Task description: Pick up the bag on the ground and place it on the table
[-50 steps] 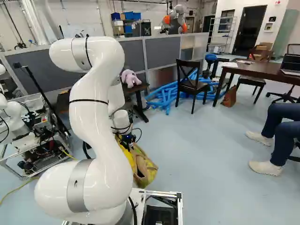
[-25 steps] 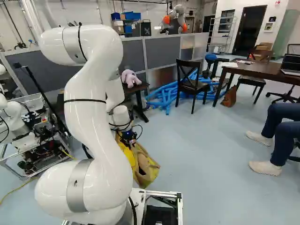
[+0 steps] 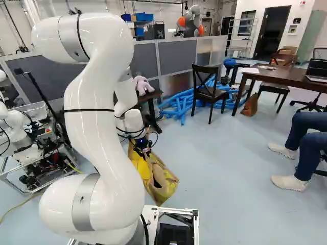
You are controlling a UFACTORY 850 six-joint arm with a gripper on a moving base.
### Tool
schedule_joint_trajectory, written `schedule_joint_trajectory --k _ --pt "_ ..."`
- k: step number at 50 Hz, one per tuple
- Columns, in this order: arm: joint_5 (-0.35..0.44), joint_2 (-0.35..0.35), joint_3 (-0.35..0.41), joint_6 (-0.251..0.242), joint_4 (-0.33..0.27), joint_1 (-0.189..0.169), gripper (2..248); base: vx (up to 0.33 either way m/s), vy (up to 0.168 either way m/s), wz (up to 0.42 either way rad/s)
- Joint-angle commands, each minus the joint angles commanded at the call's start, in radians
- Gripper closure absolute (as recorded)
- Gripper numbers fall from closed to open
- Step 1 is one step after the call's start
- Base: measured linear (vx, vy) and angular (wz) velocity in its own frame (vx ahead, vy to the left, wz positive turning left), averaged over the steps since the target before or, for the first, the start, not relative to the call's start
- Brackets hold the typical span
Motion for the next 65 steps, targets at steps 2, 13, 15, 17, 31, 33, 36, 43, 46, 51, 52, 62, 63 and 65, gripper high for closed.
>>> schedule_joint_trajectory --k 2,13,15,17,31,33,36,43,46,51,52,62,63,65 --pt "-0.009 0.008 0.001 0.0 0.0 -0.005 229 0.0 0.0 0.0" --pt "-0.062 0.05 0.003 0.0 0.0 -0.033 229 0.0 0.0 0.0" --pt "-0.071 0.057 0.003 0.0 0.0 -0.038 229 0.0 0.0 0.0" --pt "-0.079 0.064 0.003 0.0 0.0 -0.042 229 0.0 0.0 0.0" --pt "-0.099 0.111 -0.005 0.0 0.005 -0.066 229 0.0 0.0 0.0" --pt "-0.099 0.118 -0.007 0.0 0.008 -0.07 229 0.0 0.0 0.0" --pt "-0.1 0.126 -0.009 0.0 0.012 -0.074 229 0.0 0.0 0.0" --pt "-0.1 0.146 -0.016 0.0 0.024 -0.083 229 0.0 0.0 0.0" --pt "-0.101 0.154 -0.02 0.0 0.03 -0.087 229 0.0 0.0 0.0" --pt "-0.107 0.167 -0.026 0.0 0.044 -0.092 229 0.0 0.0 0.0" --pt "-0.109 0.169 -0.028 0.0 0.047 -0.093 229 0.0 0.0 0.0" --pt "-0.134 0.191 -0.045 0.0 0.084 -0.102 229 0.0 0.0 0.0" --pt "-0.137 0.193 -0.047 0.0 0.088 -0.102 229 0.0 0.0 0.0" --pt "-0.144 0.197 -0.05 0.0 0.096 -0.104 229 0.0 0.0 0.0"
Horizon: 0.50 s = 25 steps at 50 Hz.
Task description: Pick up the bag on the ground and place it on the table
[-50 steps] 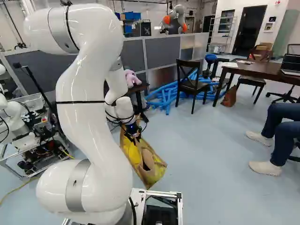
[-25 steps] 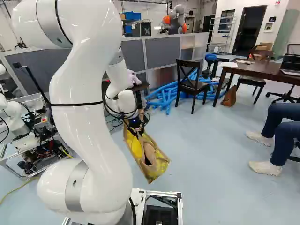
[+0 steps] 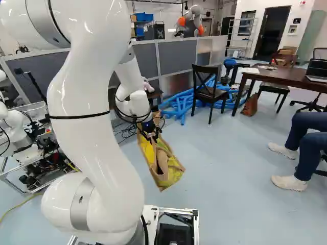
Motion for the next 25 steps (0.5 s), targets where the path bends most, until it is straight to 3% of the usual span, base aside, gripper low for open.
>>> schedule_joint_trajectory --k 25 --pt "-0.116 0.041 -0.056 0.0 0.094 -0.01 229 0.0 0.0 0.0"
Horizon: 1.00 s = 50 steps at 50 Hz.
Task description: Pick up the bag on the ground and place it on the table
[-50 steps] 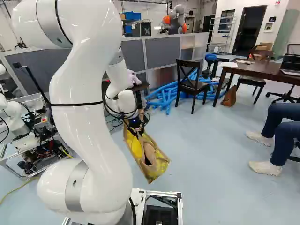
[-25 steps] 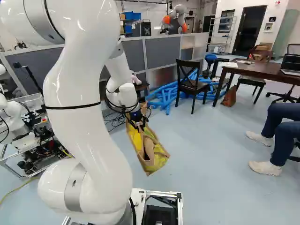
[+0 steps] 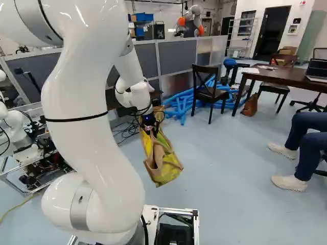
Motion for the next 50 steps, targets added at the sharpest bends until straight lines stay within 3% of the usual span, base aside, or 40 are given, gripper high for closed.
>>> schedule_joint_trajectory --k 50 --pt "-0.287 0.056 -0.142 0.0 0.14 -0.007 229 0.0 0.0 0.0"
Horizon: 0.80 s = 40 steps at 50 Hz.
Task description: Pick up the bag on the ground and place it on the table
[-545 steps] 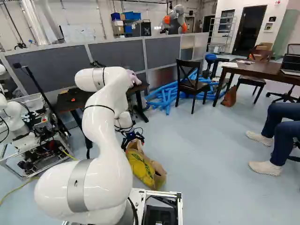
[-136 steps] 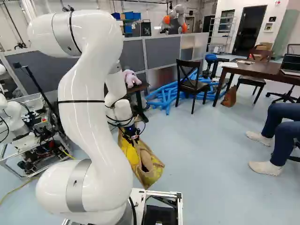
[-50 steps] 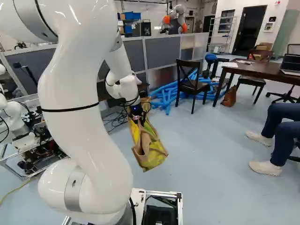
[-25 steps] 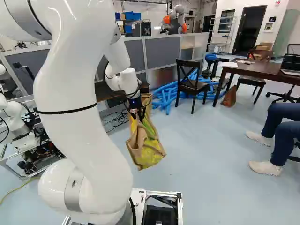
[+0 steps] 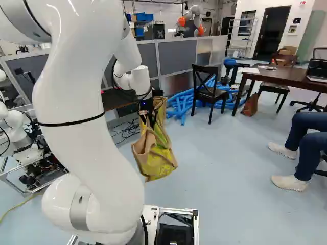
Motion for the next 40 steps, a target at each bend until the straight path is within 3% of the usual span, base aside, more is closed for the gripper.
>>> schedule_joint_trajectory --k 40 --pt "-0.153 0.058 -0.09 0.0 0.054 0.037 229 0.0 0.0 0.0"
